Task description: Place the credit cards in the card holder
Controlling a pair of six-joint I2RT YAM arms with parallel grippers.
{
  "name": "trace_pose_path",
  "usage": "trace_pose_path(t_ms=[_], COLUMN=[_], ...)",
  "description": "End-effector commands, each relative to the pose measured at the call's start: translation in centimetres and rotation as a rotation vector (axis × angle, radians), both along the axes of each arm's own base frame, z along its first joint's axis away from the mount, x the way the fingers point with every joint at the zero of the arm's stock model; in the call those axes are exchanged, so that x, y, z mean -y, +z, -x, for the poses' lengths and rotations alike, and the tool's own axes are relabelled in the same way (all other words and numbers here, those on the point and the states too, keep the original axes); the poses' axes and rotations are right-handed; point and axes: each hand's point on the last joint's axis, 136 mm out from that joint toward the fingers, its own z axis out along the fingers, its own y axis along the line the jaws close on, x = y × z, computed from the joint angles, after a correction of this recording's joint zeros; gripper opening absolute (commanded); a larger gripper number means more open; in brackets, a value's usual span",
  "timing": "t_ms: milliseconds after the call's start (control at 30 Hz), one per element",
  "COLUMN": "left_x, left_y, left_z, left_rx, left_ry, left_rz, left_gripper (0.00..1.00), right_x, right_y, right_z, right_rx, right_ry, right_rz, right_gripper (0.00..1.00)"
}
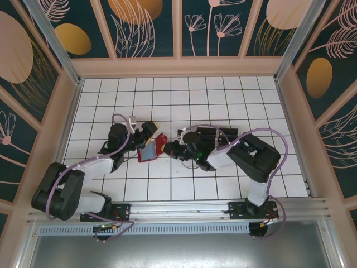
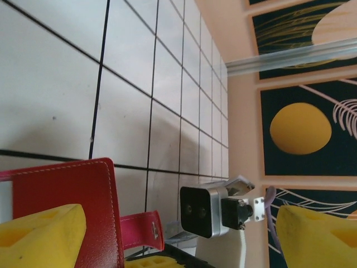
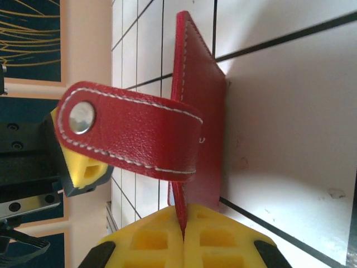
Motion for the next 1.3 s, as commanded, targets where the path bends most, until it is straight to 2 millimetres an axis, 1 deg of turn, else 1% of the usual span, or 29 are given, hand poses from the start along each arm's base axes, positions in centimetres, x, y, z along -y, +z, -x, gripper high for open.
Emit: trace_pose_path(t_ms=[0, 100, 167, 200, 233, 333, 467, 533, 633, 800, 900, 967, 1067, 1133, 1267], left_x=[0.5, 0.1, -0.8, -1.6, -2.4, -4.6, -6.7, -7.2, -7.4, -8.4, -8.7, -8.4, -7.5, -6.9, -6.1], left_y=[-0.3, -0.1, 0.2, 0.2, -0.2, -1.0, -2.8, -3.6, -3.8, -3.1, -2.6, -2.2, -1.7, -1.4, 0.0], left_z=[-0.1, -0.4, -0.9, -1.2, -1.3, -1.4, -1.0, -0.7, -0.4, -0.4, -0.6, -0.7, -0.8, -0.7, -0.8], left_rx=[0.015, 0.033, 0.049, 0.047, 0.035, 0.003, -0.052, -0.072, -0.076, -0.071, -0.068, -0.06, -0.05, -0.045, -0.012], left_ry=[0.0, 0.018, 0.05, 0.078, 0.102, 0.159, 0.2, 0.205, 0.206, 0.234, 0.243, 0.24, 0.216, 0.196, 0.172], left_rz=[0.003, -0.046, -0.133, -0.193, -0.259, -0.374, -0.4, -0.384, -0.35, -0.291, -0.227, -0.166, -0.075, -0.021, 0.066], left_gripper=[0.88, 0.87, 0.88, 0.88, 0.89, 0.9, 0.91, 0.91, 0.92, 0.94, 0.93, 0.93, 0.92, 0.92, 0.92], right_x=[-0.4, 0.0, 0.2, 0.3, 0.3, 0.7, 0.9, 1.0, 1.1, 1.7, 2.2, 2.4, 2.6, 2.5, 1.9], right_y=[1.0, 1.1, 1.7, 2.1, 2.6, 4.0, 6.2, 7.5, 9.2, 11.6, 12.7, 13.1, 13.7, 13.9, 14.1], right_z=[0.0, 0.3, 0.4, 0.4, 0.3, 0.2, 0.0, 0.0, 0.0, -0.3, -0.5, -0.6, -0.7, -0.7, -0.8], right_rx=[0.016, 0.015, 0.023, 0.029, 0.035, 0.053, 0.074, 0.081, 0.089, 0.122, 0.143, 0.151, 0.159, 0.16, 0.157], right_ry=[-0.001, -0.004, -0.006, -0.006, -0.008, -0.013, -0.013, -0.013, -0.01, -0.022, -0.033, -0.036, -0.04, -0.04, -0.029], right_rz=[-0.051, -0.059, -0.073, -0.078, -0.086, -0.113, -0.173, -0.216, -0.274, -0.324, -0.33, -0.333, -0.342, -0.348, -0.361], right_gripper=[0.0, 0.0, 0.0, 0.0, 0.0, 0.0, 0.0, 0.0, 0.0, 0.0, 0.0, 0.0, 0.0, 0.0, 0.0])
